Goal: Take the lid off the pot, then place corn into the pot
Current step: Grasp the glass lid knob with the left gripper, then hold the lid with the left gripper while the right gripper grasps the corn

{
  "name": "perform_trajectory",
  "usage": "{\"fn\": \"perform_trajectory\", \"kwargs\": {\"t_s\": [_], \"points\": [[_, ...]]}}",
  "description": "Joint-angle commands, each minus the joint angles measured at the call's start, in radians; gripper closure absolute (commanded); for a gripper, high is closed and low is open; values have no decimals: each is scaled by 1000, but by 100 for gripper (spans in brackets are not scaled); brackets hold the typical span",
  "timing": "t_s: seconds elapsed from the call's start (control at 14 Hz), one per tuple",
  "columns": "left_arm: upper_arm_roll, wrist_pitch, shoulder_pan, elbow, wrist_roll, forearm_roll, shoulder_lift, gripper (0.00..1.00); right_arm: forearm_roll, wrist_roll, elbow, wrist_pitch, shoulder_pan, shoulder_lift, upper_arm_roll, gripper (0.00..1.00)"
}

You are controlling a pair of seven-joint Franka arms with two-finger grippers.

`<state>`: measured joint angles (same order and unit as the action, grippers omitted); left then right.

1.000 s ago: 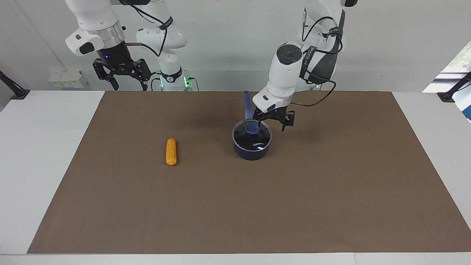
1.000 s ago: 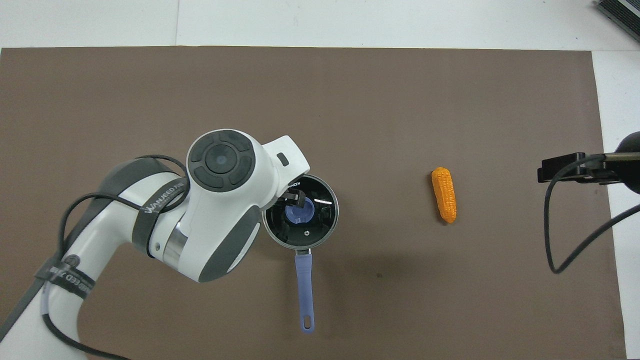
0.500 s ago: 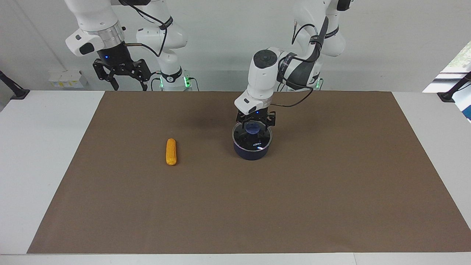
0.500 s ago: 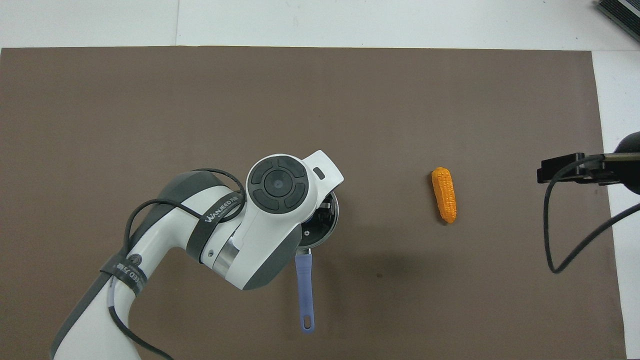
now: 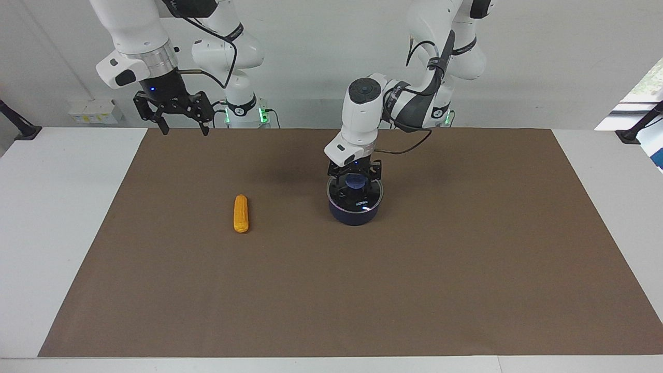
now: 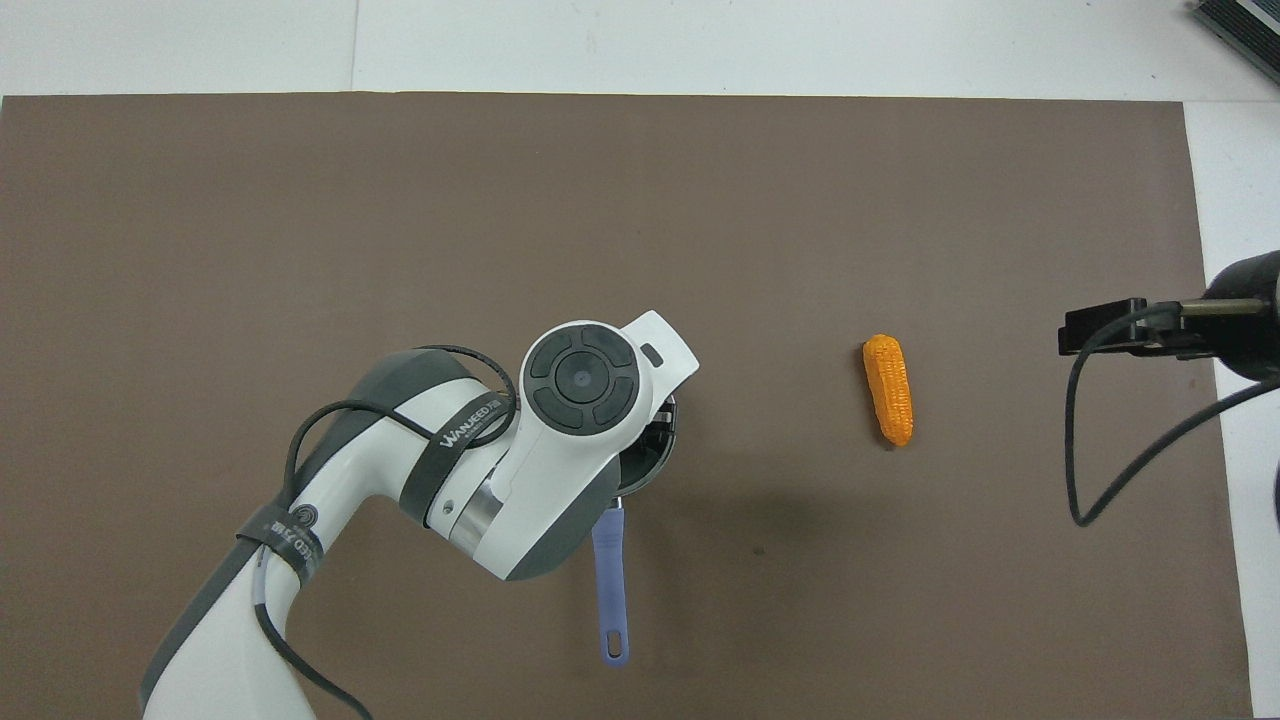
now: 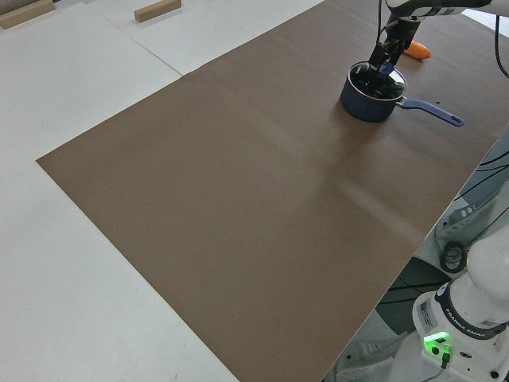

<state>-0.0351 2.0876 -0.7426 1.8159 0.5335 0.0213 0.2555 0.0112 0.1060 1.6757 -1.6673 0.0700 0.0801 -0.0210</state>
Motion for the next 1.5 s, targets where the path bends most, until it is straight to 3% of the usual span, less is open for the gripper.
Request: {"fn": "perform_trajectory", "kwargs": {"t_s": [0.0, 0.79, 0.86, 0.93, 1.07, 1.14, 1.43], "points": [[-12, 17, -11, 43, 17, 5, -19, 0, 16, -22, 84, -100, -9, 0, 6, 0], [-14, 34, -11, 63, 22, 5, -39, 0, 15, -64, 225, -422, 20, -229, 13, 0], [-14, 34, -11, 63, 22, 5, -39, 4, 15, -86, 240, -446, 20, -250, 13, 0], [-14, 34, -11, 63, 22, 5, -39, 20, 15, -107, 262, -480, 24, -259, 13, 0], [-14, 34, -11, 62, 23, 5, -38, 75, 15, -138, 320, -508, 37, -257, 15, 0], [-14, 32, -11, 56, 46, 5, -36, 97, 15, -141, 341, -549, 42, -263, 16, 0], [-14, 25, -14, 17, 95, 5, -30, 100, 15, -141, 364, -660, 68, -327, 18, 0]]}}
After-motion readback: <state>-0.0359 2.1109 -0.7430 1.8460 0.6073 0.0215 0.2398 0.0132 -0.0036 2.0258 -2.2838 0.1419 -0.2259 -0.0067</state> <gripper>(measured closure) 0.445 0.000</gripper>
